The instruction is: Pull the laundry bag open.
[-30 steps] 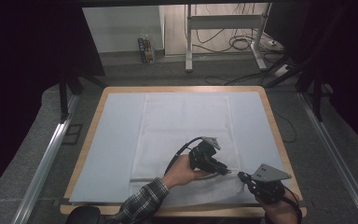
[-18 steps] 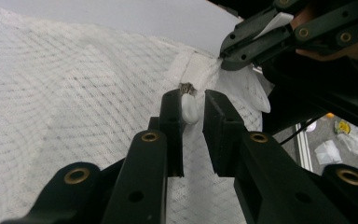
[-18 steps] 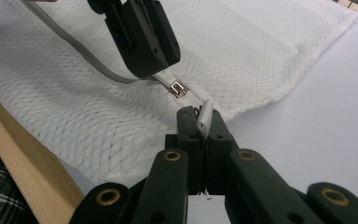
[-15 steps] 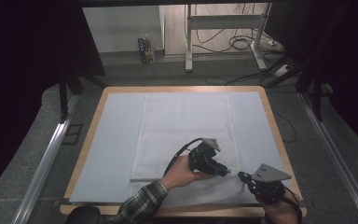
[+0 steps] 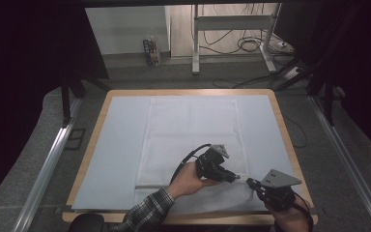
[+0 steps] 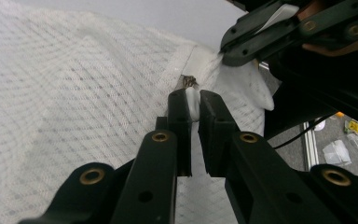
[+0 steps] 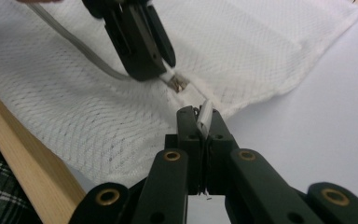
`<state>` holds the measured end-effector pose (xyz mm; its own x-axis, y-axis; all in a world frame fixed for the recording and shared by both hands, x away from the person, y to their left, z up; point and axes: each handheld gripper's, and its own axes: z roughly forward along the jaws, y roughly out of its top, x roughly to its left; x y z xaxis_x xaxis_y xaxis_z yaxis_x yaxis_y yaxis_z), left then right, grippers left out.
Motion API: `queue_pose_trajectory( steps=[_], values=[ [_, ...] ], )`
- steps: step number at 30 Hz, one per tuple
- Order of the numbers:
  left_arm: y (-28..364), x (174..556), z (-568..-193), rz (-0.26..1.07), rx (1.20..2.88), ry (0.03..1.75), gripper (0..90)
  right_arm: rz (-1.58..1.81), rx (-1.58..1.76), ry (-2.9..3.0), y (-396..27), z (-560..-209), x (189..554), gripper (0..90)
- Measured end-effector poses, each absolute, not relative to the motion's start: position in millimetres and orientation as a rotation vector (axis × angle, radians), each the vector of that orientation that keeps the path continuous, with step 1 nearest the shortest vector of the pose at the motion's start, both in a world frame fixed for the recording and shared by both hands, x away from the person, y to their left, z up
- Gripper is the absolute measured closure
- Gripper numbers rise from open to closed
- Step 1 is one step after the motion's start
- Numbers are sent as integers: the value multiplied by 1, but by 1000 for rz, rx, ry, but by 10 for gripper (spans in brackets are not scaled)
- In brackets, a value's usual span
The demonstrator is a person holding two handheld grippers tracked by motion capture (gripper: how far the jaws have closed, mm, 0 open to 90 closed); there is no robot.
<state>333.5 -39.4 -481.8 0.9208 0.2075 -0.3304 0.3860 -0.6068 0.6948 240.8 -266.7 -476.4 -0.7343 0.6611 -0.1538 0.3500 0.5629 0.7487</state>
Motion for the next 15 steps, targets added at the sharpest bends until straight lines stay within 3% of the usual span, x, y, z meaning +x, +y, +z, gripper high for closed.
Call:
queue_pose_trajectory(
  steps=[8,15],
  values=[
    [-39,330,-479,-202,2279,372,873,995,847,2417,-267,-480,244,845],
    [-35,331,-480,-207,2263,372,873,1045,945,2410,-272,-479,253,588]
  ],
)
